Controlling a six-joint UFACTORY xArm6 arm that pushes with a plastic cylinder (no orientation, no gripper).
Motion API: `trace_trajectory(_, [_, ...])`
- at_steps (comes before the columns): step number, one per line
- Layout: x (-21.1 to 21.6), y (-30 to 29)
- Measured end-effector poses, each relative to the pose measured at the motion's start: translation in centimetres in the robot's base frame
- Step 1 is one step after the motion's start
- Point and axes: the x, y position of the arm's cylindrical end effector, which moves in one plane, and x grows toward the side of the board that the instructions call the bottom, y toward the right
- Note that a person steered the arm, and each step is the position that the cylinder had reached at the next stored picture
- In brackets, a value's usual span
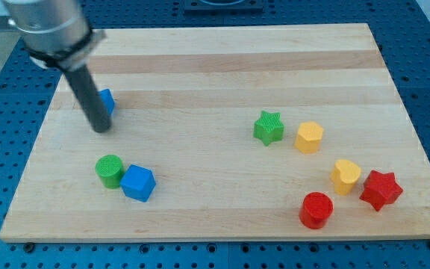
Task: Push the green circle along with blue cube a bit up
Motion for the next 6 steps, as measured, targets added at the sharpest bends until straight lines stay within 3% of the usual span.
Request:
trace_trajectory(1, [4.5, 8.3])
trace_trajectory(2, [8.3, 12.1])
trace_trajectory(3, [12.2, 6.9])
trace_trajectory(4, [10.9, -0.1])
trace_trajectory(6, [3.2, -1.3])
